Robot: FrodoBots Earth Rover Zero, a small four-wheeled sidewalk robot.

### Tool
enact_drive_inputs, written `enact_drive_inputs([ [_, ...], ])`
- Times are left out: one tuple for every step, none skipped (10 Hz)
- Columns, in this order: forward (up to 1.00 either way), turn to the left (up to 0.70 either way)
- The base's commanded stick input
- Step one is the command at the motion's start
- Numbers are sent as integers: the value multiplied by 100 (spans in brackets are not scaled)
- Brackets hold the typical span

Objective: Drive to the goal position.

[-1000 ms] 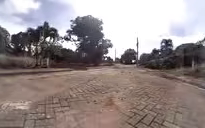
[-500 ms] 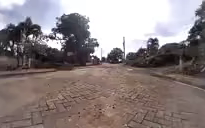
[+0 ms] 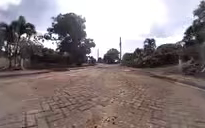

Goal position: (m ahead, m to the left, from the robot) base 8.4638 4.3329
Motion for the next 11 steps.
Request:
enact_drive_inputs([
  [70, 4],
  [70, 0],
  [70, 0],
  [70, 0],
  [70, 0],
  [70, 0],
  [70, 0],
  [70, 0],
  [70, 0],
  [70, 0],
  [70, 0],
])
